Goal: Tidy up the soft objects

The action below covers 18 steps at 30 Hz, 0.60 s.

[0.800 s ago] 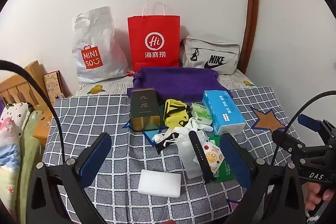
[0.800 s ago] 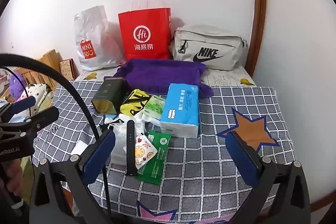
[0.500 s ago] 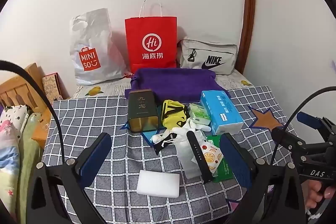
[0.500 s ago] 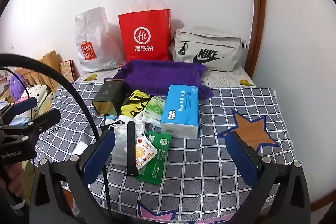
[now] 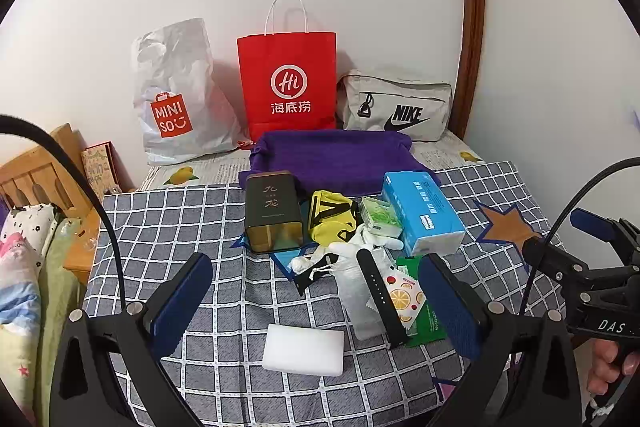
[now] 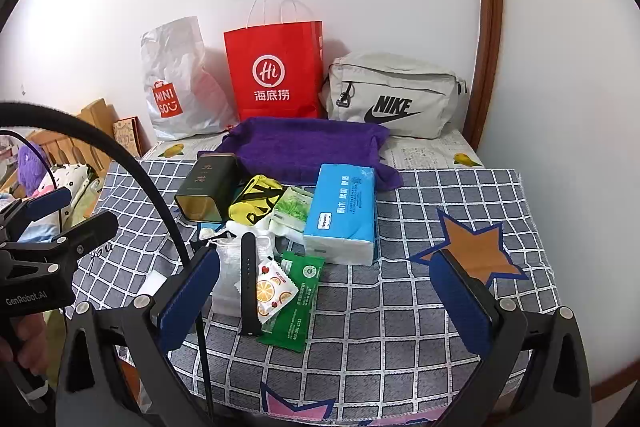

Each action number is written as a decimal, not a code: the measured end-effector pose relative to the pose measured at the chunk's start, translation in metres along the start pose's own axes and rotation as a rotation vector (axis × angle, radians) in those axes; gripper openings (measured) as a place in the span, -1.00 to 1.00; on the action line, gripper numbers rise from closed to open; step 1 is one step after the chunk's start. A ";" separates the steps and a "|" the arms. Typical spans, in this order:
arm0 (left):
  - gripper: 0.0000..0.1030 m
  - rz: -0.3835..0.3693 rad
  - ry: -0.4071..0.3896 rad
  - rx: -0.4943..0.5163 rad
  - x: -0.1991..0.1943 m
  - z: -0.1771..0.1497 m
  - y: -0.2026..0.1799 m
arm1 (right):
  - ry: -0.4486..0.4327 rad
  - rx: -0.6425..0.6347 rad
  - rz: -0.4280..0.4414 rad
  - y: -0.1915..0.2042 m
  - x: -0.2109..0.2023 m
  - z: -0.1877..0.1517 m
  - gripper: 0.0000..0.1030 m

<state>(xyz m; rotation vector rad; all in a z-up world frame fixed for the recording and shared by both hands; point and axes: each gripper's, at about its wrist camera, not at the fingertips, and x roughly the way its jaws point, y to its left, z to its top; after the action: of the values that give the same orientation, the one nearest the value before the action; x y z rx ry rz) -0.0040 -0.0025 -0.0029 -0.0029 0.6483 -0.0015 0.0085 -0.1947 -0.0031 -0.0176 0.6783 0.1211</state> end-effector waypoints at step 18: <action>1.00 0.009 0.001 0.009 -0.002 0.002 0.001 | -0.001 0.000 -0.002 -0.003 -0.001 0.001 1.00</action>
<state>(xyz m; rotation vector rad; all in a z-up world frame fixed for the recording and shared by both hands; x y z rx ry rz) -0.0044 -0.0015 -0.0006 0.0089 0.6490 0.0040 0.0085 -0.1979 -0.0015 -0.0178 0.6773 0.1187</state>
